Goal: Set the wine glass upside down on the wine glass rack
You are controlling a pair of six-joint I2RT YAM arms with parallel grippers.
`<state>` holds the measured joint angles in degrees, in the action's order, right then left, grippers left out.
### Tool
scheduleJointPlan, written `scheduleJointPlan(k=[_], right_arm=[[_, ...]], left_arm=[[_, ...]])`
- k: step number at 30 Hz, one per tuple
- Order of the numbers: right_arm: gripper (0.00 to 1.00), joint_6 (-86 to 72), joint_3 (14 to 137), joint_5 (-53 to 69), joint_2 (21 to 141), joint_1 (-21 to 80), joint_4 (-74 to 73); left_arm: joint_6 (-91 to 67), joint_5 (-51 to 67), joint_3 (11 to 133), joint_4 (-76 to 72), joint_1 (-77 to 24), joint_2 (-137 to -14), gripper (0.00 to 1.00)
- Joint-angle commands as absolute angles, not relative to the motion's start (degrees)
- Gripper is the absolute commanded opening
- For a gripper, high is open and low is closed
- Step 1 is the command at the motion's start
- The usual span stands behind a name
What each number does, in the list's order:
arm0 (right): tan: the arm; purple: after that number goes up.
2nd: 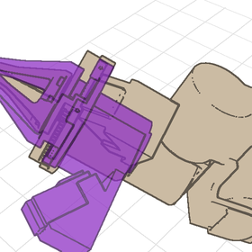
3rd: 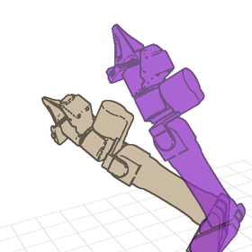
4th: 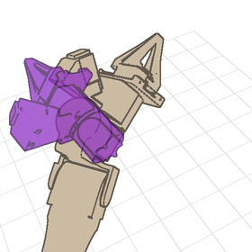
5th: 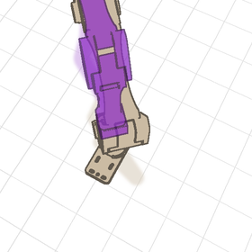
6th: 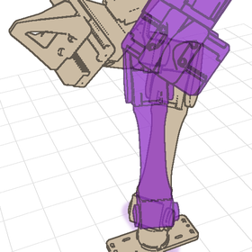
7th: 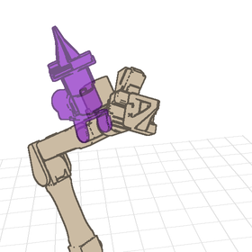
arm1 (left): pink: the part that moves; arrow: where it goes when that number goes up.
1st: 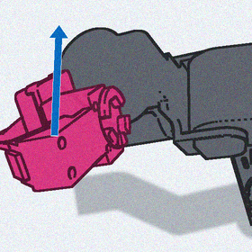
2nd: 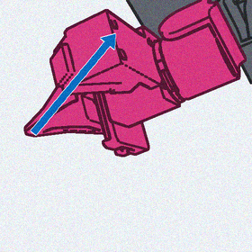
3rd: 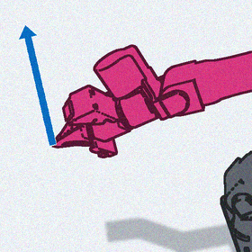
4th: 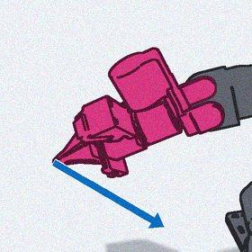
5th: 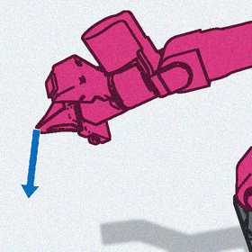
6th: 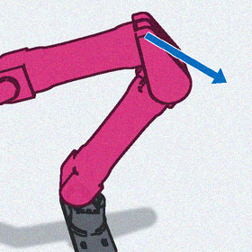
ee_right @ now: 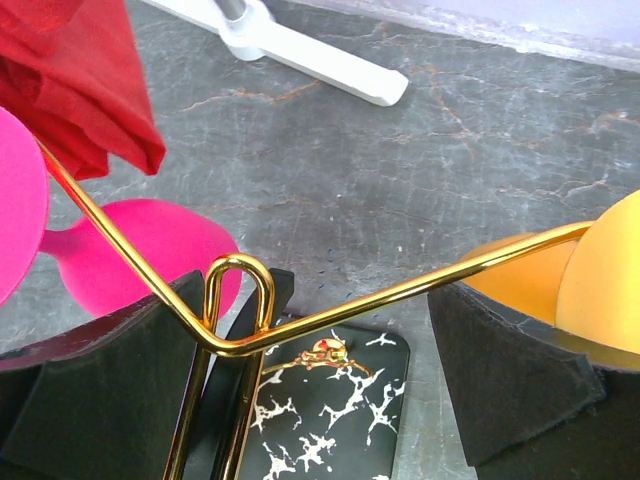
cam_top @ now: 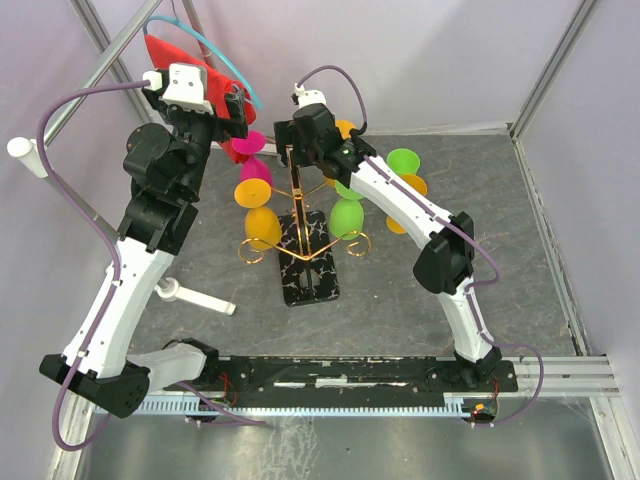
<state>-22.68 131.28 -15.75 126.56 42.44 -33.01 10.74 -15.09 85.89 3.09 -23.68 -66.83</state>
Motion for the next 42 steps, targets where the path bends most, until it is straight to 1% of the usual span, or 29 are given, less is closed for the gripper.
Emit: scheduleJointPlan(k=[1,9,16,35,38,42], right_arm=[[1.00,-21.96,134.46,-21.99,127.15,41.52,-31.92],[1.00,-21.61,135.42,-24.47,127.27,39.83,-32.43],[1.00,-21.61,137.39,-20.33,128.39,36.07,-34.26],[1.00,-16.88,142.70,-16.27,130.89,29.74,-33.33],[1.00,-16.86,140.68,-13.86,129.71,29.70,-31.96],[1.00,-16.83,131.43,-6.82,124.40,30.01,-25.76]], left_arm=[[12.76,-15.65,86.35,1.40,-23.30,-65.47,0.99],[12.43,-14.91,86.56,1.47,-23.33,-66.18,0.99],[12.07,-14.55,86.81,1.41,-23.35,-66.47,0.99],[11.44,-13.75,87.69,1.15,-23.36,-68.02,0.99],[11.42,-13.77,87.80,1.12,-23.34,-68.24,0.99],[11.35,-13.69,87.85,1.23,-23.33,-68.51,0.99]])
